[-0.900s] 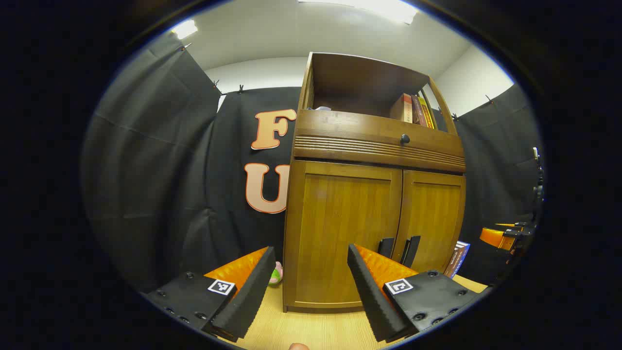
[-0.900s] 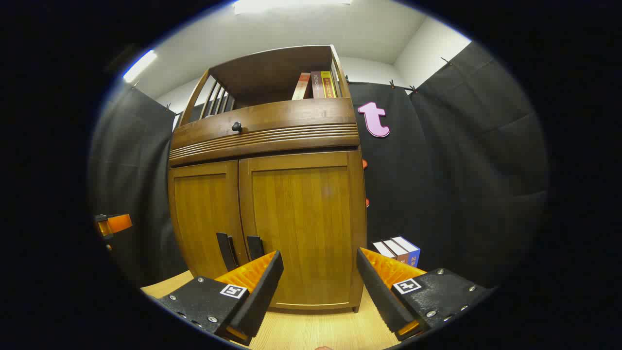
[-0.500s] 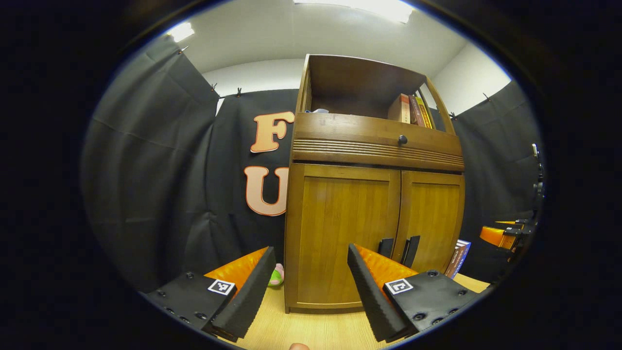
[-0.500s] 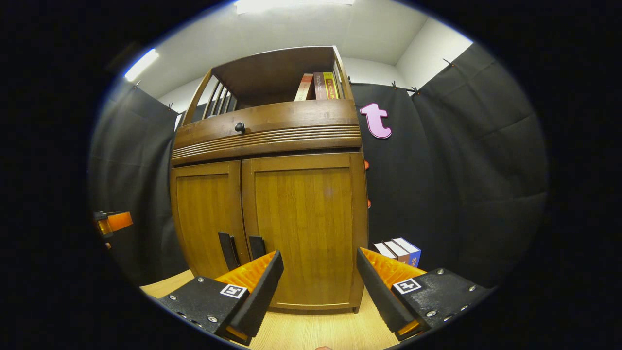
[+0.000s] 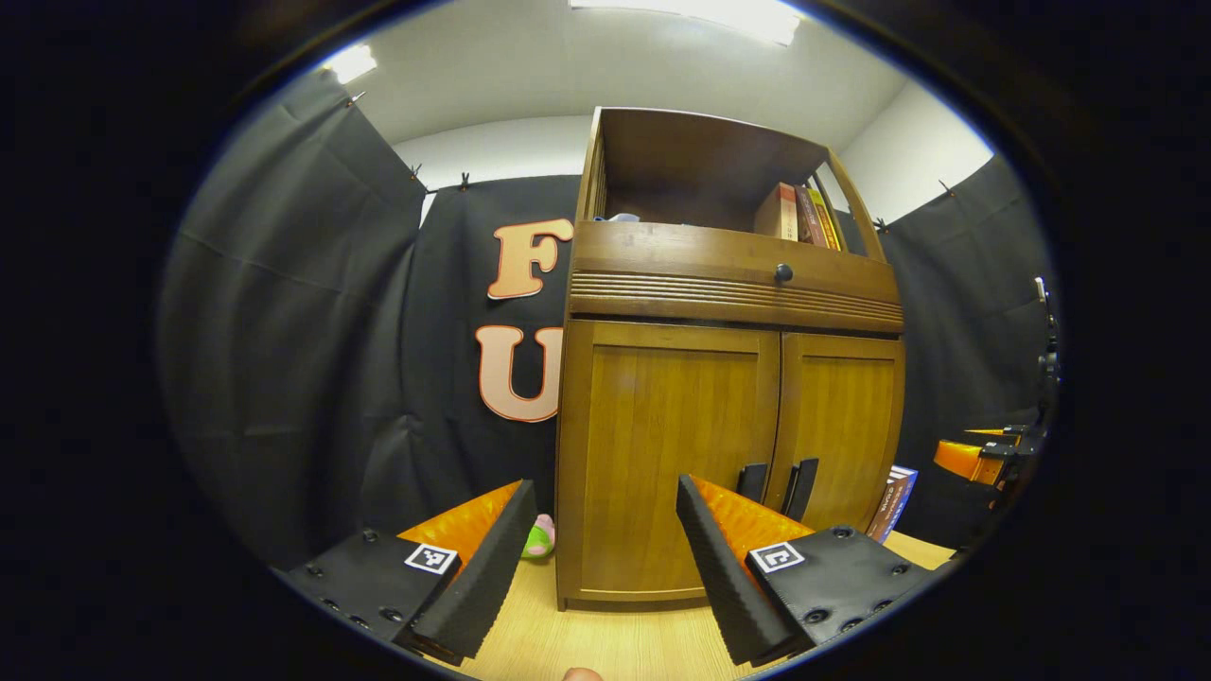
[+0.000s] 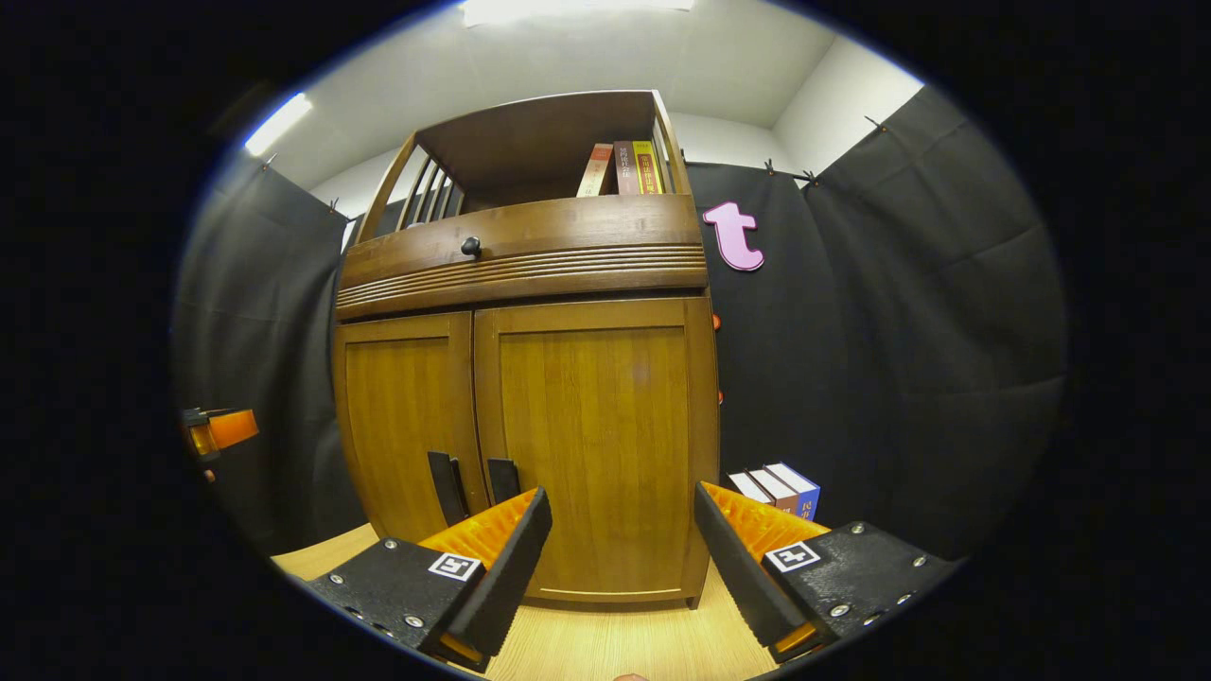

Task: Open the right door of the double-door shoe cabinet with the right hand, and open the left door with the left hand.

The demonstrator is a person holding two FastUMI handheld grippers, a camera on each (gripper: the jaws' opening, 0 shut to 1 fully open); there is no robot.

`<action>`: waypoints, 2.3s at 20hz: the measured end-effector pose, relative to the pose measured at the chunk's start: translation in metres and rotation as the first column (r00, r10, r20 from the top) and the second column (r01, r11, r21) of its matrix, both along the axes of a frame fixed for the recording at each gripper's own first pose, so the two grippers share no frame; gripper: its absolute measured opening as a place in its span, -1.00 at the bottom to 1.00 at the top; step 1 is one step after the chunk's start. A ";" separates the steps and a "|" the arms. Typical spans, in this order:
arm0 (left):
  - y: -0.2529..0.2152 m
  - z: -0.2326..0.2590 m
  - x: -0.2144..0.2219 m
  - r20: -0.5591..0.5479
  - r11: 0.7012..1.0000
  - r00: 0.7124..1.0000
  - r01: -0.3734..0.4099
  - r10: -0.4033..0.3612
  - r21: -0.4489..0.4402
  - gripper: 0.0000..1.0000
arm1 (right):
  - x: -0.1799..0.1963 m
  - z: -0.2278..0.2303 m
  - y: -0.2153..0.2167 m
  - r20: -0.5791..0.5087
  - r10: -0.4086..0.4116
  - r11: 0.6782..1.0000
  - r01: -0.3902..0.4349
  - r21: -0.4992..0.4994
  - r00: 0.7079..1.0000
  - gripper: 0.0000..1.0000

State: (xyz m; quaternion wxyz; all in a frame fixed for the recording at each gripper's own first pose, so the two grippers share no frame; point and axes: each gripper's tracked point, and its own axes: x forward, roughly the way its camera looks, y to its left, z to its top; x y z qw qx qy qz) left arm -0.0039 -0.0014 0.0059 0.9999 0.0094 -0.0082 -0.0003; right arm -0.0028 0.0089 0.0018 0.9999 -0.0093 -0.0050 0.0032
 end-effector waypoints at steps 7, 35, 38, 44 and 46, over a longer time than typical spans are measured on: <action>0.004 -0.001 -0.001 -0.002 1.000 1.000 0.001 -0.001 -0.001 0.89 | 0.008 -0.010 0.014 -0.012 0.013 1.000 -0.013 -0.013 1.000 0.87; 0.041 -0.023 -0.002 -0.038 0.999 0.998 -0.044 0.044 0.012 0.90 | 0.151 -0.108 0.119 -0.130 0.072 0.997 -0.074 -0.006 0.989 0.47; 0.047 -0.024 -0.001 -0.036 0.998 0.998 -0.055 0.055 0.009 0.90 | 0.157 -0.116 0.125 -0.148 0.071 0.997 -0.072 -0.004 0.986 0.22; 0.051 -0.032 0.001 -0.053 0.998 0.997 -0.061 0.061 -0.002 0.89 | 0.157 -0.123 0.128 -0.173 0.088 0.996 -0.087 0.012 0.981 -0.28; 0.050 -0.031 0.000 -0.052 0.998 0.997 -0.064 0.064 -0.002 0.93 | 0.154 -0.123 0.127 -0.170 0.090 0.996 -0.090 0.008 0.981 -0.33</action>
